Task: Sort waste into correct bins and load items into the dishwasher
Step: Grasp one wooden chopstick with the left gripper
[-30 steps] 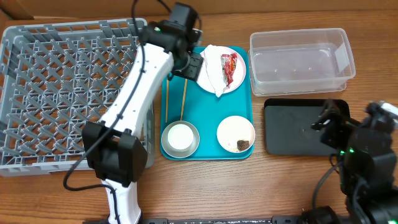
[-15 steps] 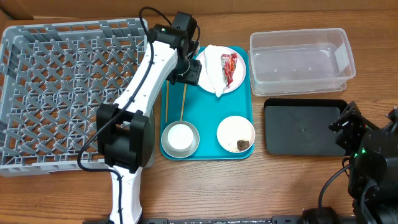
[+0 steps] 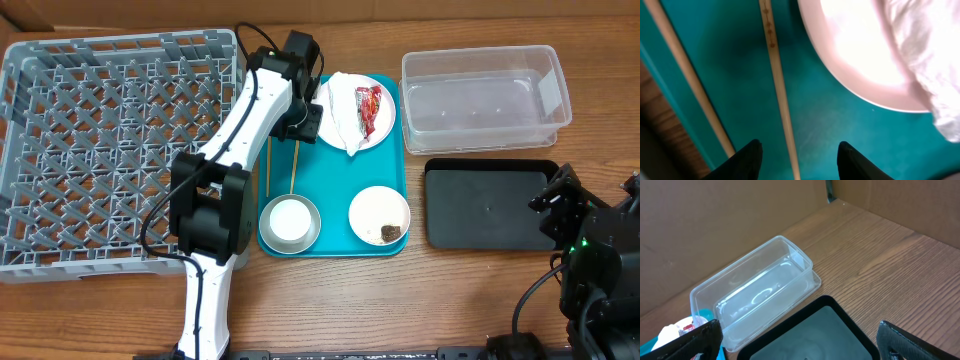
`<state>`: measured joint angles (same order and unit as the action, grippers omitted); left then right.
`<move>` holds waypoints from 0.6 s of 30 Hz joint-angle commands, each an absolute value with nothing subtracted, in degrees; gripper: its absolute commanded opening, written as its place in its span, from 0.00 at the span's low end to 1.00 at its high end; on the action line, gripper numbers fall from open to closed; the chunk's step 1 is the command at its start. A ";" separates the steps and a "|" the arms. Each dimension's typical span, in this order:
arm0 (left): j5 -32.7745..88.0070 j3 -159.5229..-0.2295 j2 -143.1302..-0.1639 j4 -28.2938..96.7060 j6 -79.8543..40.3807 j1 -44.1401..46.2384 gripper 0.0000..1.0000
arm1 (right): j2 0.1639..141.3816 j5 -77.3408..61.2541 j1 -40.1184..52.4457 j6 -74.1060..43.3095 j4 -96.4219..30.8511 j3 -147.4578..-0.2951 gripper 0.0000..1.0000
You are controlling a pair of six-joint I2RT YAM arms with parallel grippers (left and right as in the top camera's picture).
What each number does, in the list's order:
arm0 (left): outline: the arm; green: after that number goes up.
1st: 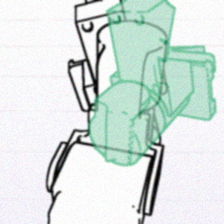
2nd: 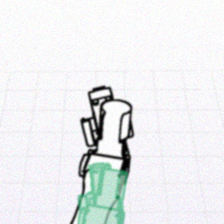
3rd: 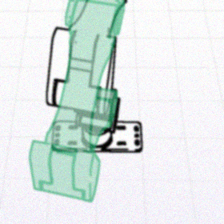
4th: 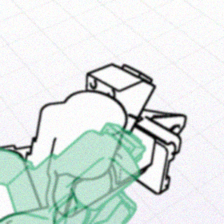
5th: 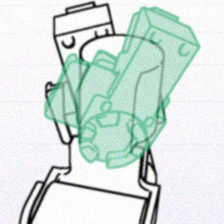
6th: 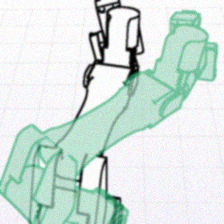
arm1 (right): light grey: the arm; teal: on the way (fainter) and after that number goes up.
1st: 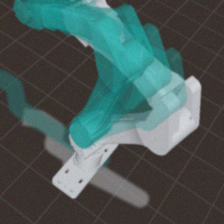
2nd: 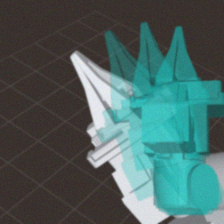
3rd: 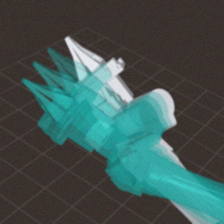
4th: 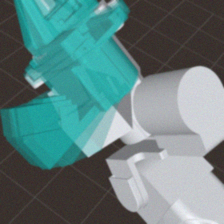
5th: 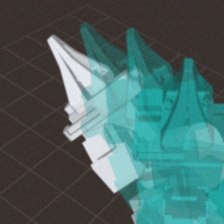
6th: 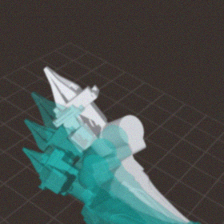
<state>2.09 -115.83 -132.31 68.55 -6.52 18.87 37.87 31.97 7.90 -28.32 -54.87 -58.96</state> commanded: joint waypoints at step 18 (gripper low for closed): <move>0.21 -112.42 -134.72 59.94 -6.44 17.65 0.41 | 37.67 32.95 7.64 -28.71 -54.61 -60.07 1.00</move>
